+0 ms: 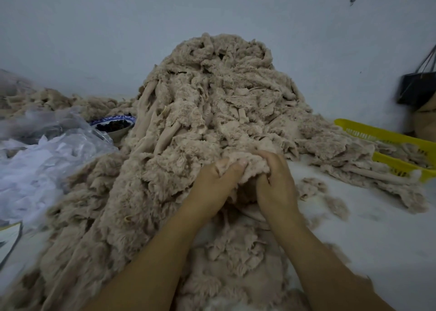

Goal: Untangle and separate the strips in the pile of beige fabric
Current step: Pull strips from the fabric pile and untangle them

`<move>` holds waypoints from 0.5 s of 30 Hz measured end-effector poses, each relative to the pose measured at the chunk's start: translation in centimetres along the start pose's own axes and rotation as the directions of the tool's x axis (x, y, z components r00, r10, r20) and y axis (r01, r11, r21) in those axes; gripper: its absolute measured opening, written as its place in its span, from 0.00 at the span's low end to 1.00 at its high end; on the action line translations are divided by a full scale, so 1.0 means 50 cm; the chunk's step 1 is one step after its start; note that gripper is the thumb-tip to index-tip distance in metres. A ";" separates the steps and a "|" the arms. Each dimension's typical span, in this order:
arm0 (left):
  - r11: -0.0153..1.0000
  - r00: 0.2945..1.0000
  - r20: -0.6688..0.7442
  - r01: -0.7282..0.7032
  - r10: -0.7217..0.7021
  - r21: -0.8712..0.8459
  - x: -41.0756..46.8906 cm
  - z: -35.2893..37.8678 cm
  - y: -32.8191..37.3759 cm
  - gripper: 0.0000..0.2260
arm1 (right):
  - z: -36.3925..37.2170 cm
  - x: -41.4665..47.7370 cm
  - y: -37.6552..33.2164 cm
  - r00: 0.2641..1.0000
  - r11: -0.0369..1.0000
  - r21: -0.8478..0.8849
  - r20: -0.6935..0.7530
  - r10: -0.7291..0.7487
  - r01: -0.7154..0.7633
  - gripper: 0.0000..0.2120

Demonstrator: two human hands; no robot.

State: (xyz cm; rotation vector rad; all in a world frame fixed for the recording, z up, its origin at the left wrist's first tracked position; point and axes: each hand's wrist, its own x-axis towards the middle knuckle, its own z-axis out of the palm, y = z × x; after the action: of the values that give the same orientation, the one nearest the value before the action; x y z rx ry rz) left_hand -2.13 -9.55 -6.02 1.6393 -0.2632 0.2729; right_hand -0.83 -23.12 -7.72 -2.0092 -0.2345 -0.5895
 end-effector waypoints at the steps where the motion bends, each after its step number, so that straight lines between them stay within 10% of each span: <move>1: 0.986 0.997 -0.016 0.068 -0.072 -0.149 0.004 -0.004 0.005 0.12 | 0.000 0.002 0.004 0.998 0.998 -0.004 0.002 0.063 -0.063 0.18; 4: 0.774 0.963 0.097 0.260 -0.252 -0.577 0.016 -0.025 0.018 0.06 | -0.002 0.006 0.019 0.971 0.971 0.010 0.039 0.237 -0.238 0.14; 9: 0.549 0.965 0.092 0.217 -0.246 -0.807 0.030 -0.073 0.015 0.11 | -0.019 0.018 0.046 0.929 0.925 0.132 -0.063 0.366 -0.356 0.11; 12: 0.586 0.955 0.119 0.261 -0.271 -0.767 0.032 -0.075 0.007 0.05 | -0.012 0.023 0.050 0.912 0.905 0.169 -0.067 0.405 -0.390 0.09; 15: 0.914 0.936 -0.074 0.315 -0.344 -0.256 0.035 -0.054 0.003 0.10 | -0.010 0.025 0.042 0.897 0.874 0.263 -0.060 0.437 -0.408 0.08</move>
State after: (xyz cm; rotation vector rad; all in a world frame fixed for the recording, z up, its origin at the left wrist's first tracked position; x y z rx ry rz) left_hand -0.58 -6.87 -5.07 1.3927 0.0723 0.0748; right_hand 0.92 -24.68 -8.54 -1.7047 0.1986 -0.3733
